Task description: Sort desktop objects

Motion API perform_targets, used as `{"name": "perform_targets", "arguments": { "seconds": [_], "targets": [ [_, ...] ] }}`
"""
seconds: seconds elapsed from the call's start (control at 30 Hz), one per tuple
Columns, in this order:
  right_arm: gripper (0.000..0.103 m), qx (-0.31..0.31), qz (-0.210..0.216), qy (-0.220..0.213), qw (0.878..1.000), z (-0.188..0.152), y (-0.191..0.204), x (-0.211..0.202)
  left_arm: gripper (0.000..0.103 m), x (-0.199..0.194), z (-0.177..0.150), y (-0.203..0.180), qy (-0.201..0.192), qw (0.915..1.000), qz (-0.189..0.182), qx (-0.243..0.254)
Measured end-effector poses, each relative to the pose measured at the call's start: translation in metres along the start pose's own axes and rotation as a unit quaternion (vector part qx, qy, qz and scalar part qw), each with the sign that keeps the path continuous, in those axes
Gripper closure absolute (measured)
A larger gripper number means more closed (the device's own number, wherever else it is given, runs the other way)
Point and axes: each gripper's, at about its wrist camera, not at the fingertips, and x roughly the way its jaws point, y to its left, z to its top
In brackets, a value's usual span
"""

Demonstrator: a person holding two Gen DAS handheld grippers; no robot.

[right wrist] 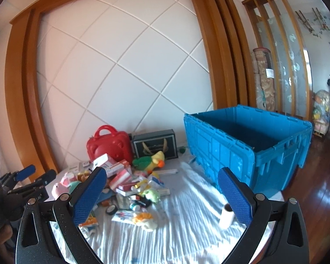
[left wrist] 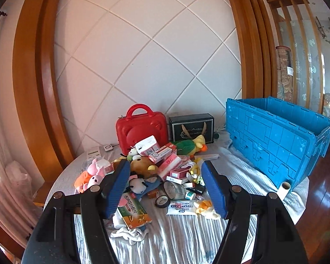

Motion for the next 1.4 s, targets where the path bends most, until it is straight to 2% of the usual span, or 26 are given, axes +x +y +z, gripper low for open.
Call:
{"name": "perform_targets", "arguments": {
  "seconds": [0.03, 0.07, 0.13, 0.17, 0.27, 0.4, 0.7, 0.93, 1.1, 1.27, 1.4],
  "targets": [
    [0.000, -0.001, 0.000, -0.002, 1.000, -0.001, 0.002, -0.003, 0.035, -0.003, -0.001, 0.002, 0.002, 1.0000, 0.007, -0.003],
    [0.000, -0.001, 0.003, -0.002, 1.000, -0.001, 0.004, -0.006, 0.026, -0.006, -0.001, 0.003, 0.003, 0.9999, 0.010, -0.004],
    [0.000, -0.005, 0.008, -0.002, 1.000, -0.004, 0.007, -0.008, 0.014, -0.012, -0.003, 0.004, -0.002, 1.0000, 0.004, -0.006],
    [0.000, -0.007, 0.009, 0.001, 1.000, -0.005, 0.009, -0.009, 0.012, -0.015, -0.004, 0.005, -0.003, 0.9999, 0.001, -0.010],
    [0.000, -0.006, 0.013, 0.006, 1.000, -0.008, 0.008, -0.013, 0.011, -0.024, -0.005, 0.003, -0.005, 0.9998, -0.014, -0.010],
    [0.000, -0.013, 0.012, 0.006, 1.000, -0.009, 0.006, -0.018, 0.010, -0.028, -0.009, 0.000, -0.009, 0.9999, 0.006, -0.006],
    [0.000, -0.023, -0.005, -0.001, 1.000, -0.009, 0.003, -0.021, 0.010, -0.028, -0.012, -0.001, -0.009, 0.9999, 0.006, -0.012],
    [0.000, -0.016, -0.029, -0.002, 0.999, -0.011, -0.006, -0.020, 0.010, -0.026, -0.012, -0.007, -0.007, 0.9999, -0.011, 0.002],
    [0.000, -0.010, -0.043, 0.004, 0.999, -0.012, -0.010, -0.015, 0.010, -0.023, -0.010, -0.005, -0.005, 0.9992, -0.040, 0.000],
    [0.000, -0.012, -0.050, 0.002, 0.999, -0.012, -0.011, -0.015, 0.010, -0.017, -0.010, -0.003, 0.003, 0.9988, -0.049, -0.006],
    [0.000, -0.011, -0.056, -0.004, 0.998, -0.009, -0.012, -0.018, 0.010, -0.018, -0.011, -0.002, -0.008, 0.9978, -0.065, -0.007]
  ]
}}
